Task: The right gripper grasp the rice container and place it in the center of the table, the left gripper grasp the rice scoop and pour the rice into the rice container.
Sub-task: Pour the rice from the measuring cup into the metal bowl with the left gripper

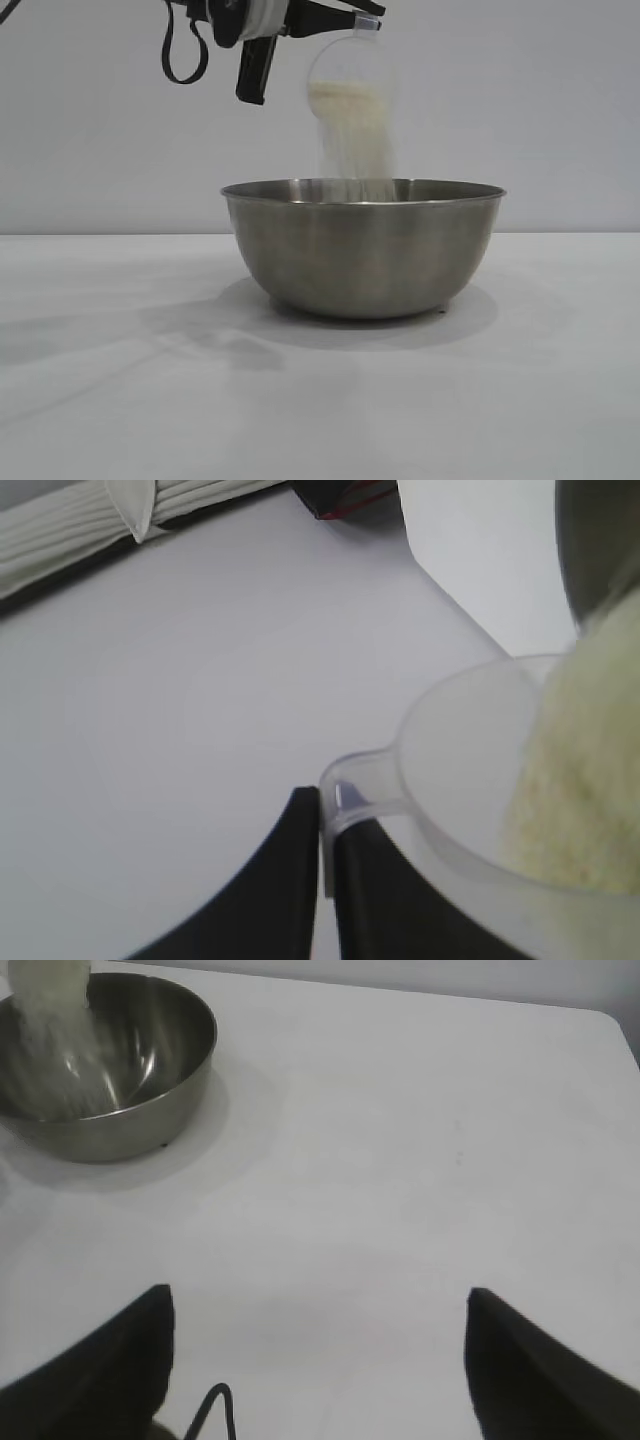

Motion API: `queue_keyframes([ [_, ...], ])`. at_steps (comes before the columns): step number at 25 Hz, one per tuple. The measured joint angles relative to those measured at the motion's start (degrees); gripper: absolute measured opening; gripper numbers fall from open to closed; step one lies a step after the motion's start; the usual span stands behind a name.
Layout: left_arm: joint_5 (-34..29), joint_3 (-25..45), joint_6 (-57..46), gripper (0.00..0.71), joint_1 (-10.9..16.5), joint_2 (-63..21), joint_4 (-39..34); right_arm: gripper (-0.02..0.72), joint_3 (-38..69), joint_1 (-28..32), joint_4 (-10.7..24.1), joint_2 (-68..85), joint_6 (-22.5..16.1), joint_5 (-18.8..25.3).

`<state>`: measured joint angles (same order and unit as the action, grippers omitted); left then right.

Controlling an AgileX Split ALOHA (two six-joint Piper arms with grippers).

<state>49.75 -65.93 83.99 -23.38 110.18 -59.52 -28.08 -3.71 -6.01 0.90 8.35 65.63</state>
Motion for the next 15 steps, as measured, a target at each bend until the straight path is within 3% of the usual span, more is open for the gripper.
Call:
queue_keyframes([
  [15, 0.03, 0.0, 20.95, 0.0, -1.16, 0.0, 0.1, 0.566, 0.0, 0.0, 0.0, 0.0, 0.0, 0.0],
])
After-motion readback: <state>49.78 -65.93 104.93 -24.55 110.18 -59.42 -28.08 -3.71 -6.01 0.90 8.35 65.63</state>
